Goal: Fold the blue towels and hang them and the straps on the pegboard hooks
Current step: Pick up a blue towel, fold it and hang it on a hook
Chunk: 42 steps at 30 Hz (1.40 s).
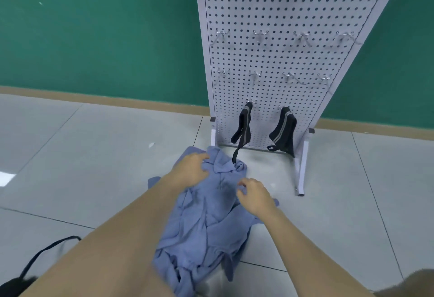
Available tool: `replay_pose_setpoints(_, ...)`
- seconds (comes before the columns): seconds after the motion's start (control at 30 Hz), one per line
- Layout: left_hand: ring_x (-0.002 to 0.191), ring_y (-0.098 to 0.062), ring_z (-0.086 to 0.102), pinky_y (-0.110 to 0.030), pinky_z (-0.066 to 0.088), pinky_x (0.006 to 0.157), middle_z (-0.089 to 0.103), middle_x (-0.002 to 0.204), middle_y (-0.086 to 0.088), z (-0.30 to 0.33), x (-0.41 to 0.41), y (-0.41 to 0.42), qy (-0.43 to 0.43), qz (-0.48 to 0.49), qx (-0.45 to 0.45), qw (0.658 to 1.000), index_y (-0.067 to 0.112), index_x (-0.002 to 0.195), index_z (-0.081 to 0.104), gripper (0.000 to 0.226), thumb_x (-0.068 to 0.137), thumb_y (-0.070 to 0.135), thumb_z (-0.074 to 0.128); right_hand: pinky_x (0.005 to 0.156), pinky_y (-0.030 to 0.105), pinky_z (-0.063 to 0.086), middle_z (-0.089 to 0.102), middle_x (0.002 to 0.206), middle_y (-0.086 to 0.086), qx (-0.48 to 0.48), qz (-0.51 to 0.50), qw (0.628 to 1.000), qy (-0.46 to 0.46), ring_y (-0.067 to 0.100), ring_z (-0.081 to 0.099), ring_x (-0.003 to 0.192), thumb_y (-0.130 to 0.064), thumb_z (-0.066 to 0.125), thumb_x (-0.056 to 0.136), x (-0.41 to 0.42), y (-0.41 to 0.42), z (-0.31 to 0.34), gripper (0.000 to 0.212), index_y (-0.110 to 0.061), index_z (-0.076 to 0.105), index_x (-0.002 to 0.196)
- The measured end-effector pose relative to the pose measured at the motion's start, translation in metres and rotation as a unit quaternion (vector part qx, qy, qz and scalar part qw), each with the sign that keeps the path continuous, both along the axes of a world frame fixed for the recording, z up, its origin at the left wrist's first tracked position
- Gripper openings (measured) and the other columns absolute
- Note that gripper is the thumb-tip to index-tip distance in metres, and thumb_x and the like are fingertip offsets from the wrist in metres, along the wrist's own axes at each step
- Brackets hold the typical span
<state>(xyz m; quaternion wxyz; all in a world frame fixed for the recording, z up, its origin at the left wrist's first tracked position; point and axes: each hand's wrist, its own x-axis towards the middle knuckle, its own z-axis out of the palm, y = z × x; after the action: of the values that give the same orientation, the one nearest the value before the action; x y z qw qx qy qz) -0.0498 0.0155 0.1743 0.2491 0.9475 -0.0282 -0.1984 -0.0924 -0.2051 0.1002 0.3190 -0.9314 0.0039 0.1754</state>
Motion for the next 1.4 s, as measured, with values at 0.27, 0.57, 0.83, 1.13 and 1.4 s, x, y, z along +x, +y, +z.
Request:
replay_pose_setpoints(0.27,0.119,-0.033,0.058,-0.019,0.040,0.079,0.058,0.139,-0.018,-0.023,0.024,-0.002,0.016,-0.031,-0.001,0.999,0.009,0.145,0.055,0.052,0.094,0.001,0.062,0.099,0.039,0.051,0.064,0.136,0.008,0.074,0.023,0.995,0.069,0.027,0.061,0.124,-0.034,0.064,0.099,-0.011,0.036,-0.059,0.044,-0.012,0.063,0.138)
replay_pose_setpoints(0.57,0.125,-0.033,0.055,-0.031,0.044,0.100,0.053,0.146,-0.018,-0.034,0.030,0.006,0.040,-0.047,0.017,0.998,0.011,0.149,0.051,0.055,0.096,0.001,0.061,0.101,0.037,0.049,0.060,0.134,0.007,0.066,0.061,0.994,0.057,0.026,0.055,0.127,-0.047,0.070,0.094,-0.022,0.082,-0.090,0.056,-0.010,0.063,0.136)
replay_pose_setpoints(0.83,0.106,-0.024,0.059,-0.009,0.038,0.065,0.063,0.126,-0.015,-0.027,0.024,0.011,0.073,-0.034,0.009,0.997,0.008,0.146,0.054,0.049,0.098,0.004,0.060,0.083,0.030,0.048,0.061,0.097,0.003,0.122,-0.017,0.991,0.044,0.019,0.058,0.097,-0.024,0.074,0.093,-0.026,0.110,-0.101,0.019,-0.024,0.065,0.076)
replay_pose_setpoints(1.13,0.099,-0.023,0.065,-0.026,0.048,0.078,0.066,0.117,-0.011,-0.008,0.018,0.013,0.103,-0.071,0.013,0.992,0.023,0.140,0.055,0.053,0.091,0.007,0.064,0.075,0.035,0.055,0.073,0.082,0.003,0.258,-0.208,0.940,-0.076,0.017,0.066,0.075,-0.011,0.073,0.093,0.011,0.068,-0.027,0.018,-0.017,0.077,0.076)
replay_pose_setpoints(1.4,0.073,-0.017,0.051,-0.042,0.052,0.075,0.064,0.088,-0.017,0.008,0.012,-0.025,0.012,-0.060,-0.108,0.992,0.001,0.101,0.063,0.039,0.092,0.038,0.070,0.081,0.045,0.062,0.074,0.073,-0.009,0.308,-0.208,0.912,-0.172,0.022,0.070,0.074,-0.011,0.073,0.095,0.033,0.006,0.103,0.019,-0.022,0.077,0.079)
